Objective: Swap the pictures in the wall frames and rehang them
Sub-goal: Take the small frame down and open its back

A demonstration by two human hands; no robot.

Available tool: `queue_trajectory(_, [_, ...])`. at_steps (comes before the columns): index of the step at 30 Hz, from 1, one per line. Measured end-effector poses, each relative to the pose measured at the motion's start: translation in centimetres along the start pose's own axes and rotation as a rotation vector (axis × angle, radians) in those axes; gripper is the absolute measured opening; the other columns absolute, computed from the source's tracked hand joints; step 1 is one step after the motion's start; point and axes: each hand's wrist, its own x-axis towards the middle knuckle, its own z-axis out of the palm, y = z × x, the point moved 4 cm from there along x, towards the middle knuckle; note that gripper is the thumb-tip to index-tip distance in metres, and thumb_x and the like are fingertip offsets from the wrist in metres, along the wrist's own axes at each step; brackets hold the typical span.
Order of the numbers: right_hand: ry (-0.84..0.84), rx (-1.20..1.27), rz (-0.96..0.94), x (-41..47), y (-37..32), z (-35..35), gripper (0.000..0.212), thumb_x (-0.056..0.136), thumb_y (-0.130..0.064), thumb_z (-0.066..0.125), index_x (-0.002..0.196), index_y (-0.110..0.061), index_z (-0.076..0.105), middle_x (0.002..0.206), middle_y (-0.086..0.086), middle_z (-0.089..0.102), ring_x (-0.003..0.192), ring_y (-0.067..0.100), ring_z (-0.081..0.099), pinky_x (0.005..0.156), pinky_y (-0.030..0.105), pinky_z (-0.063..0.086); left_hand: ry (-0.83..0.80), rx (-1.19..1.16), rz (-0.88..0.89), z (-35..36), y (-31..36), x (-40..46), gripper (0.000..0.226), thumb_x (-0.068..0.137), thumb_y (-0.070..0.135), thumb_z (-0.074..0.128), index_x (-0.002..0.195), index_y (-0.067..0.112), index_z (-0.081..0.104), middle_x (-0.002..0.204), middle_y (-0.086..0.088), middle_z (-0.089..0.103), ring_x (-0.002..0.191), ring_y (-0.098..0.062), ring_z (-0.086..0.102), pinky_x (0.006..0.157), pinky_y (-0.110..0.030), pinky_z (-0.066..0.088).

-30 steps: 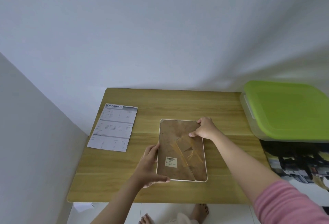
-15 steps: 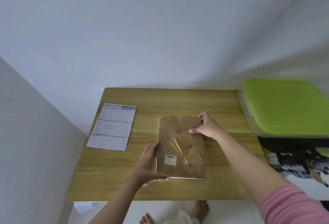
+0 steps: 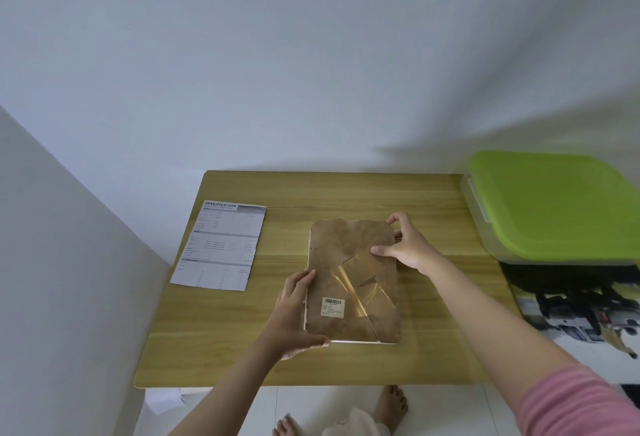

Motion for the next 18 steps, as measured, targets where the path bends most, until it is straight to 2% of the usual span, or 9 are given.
queue_trajectory(2, [0.002, 0.008, -0.007, -0.2, -0.1, -0.1, 0.062, 0.073, -0.022, 0.081, 0.116, -0.023, 0.036, 0.097, 0.000, 0.052, 0.079, 0.009, 0.055, 0.059, 0.021, 0.043, -0.001, 0.006, -0.002, -0.1, 0.0, 0.1, 0.125, 0.040, 0.044, 0.085, 0.146, 0.028, 0.019, 0.141, 0.019, 0.016, 0.131, -0.010, 0.030, 0.106, -0.032, 0.040])
queue_trajectory(5, [0.021, 0.029, -0.026, -0.7, -0.1, 0.0, 0.062, 0.072, -0.023, 0.081, 0.116, -0.024, 0.039, 0.098, -0.001, 0.053, 0.082, 0.009, 0.055, 0.060, 0.022, 0.044, 0.007, 0.010, -0.004, -0.1, 0.0, 0.1, 0.124, 0.041, 0.040, 0.086, 0.145, 0.028, 0.020, 0.135, 0.018, 0.022, 0.123, -0.010, 0.036, 0.101, -0.027, 0.042])
queue_trajectory(9, [0.129, 0.142, -0.068, -1.8, 0.6, 0.4, 0.056, 0.072, -0.022, 0.081, 0.115, -0.028, 0.047, 0.099, 0.006, 0.059, 0.087, 0.016, 0.059, 0.067, 0.026, 0.051, 0.027, 0.010, -0.003, 0.0, 0.1, -0.1, 0.120, 0.042, 0.040, 0.084, 0.144, 0.028, 0.021, 0.126, 0.018, 0.029, 0.115, -0.011, 0.041, 0.095, -0.024, 0.044])
queue_trajectory(15, [0.335, 0.223, -0.090, -6.4, 3.6, 2.7, 0.038, 0.080, -0.018, 0.073, 0.113, -0.024, 0.056, 0.085, 0.000, 0.063, 0.075, 0.013, 0.061, 0.063, 0.014, 0.046, 0.028, 0.007, -0.002, 0.0, 0.0, -0.1, 0.120, 0.043, 0.039, 0.084, 0.144, 0.027, 0.020, 0.124, 0.016, 0.029, 0.112, -0.011, 0.042, 0.092, -0.020, 0.044])
queue_trajectory(18, [0.348, 0.193, -0.091, -9.0, 6.1, 4.3, 0.038, 0.080, -0.018, 0.073, 0.113, -0.029, 0.058, 0.086, 0.000, 0.064, 0.085, 0.015, 0.062, 0.079, 0.027, 0.051, 0.028, 0.003, 0.001, 0.2, 0.0, -0.1, 0.119, 0.046, 0.038, 0.084, 0.145, 0.026, 0.019, 0.125, 0.016, 0.028, 0.111, -0.012, 0.041, 0.092, -0.022, 0.045])
